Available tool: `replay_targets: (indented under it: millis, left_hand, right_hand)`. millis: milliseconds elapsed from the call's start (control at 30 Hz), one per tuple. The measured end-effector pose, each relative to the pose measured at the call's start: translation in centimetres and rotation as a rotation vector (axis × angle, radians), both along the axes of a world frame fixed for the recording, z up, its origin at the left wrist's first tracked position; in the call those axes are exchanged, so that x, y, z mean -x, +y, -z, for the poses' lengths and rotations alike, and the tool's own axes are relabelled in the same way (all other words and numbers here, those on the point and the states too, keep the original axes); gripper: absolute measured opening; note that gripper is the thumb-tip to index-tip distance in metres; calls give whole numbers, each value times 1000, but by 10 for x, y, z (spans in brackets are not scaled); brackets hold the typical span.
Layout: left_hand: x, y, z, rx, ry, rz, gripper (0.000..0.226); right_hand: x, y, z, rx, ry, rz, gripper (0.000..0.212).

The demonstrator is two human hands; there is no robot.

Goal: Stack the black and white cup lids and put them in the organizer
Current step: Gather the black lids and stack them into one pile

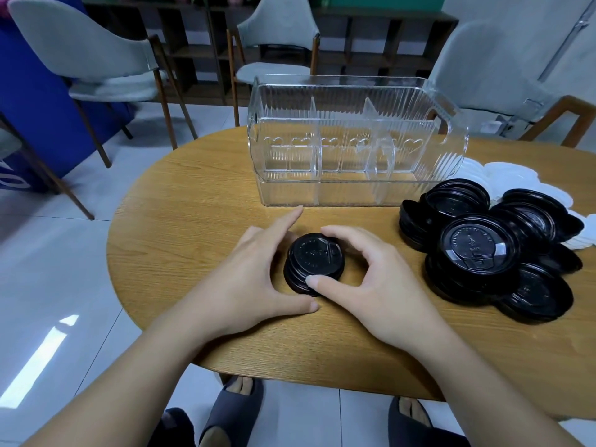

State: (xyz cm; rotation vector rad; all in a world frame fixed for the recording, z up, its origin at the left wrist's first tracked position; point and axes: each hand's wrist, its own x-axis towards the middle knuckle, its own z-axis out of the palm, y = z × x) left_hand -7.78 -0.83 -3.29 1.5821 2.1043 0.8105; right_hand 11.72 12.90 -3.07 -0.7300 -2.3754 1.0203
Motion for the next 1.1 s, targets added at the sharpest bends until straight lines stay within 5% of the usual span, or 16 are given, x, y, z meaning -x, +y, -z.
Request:
replay_targets:
  millis: [500,800,1100]
  left_hand:
    - [7,3,9,-8,-2,-1,132]
    - [16,5,9,-31,56,81,91]
    - [11,8,14,-45,-20,13,88]
  right_hand:
    - [3,3,7,1,-43,-16,62]
    - [7,1,10,-35,-50,-36,62]
    - [8,1,8,-35,-55,11,64]
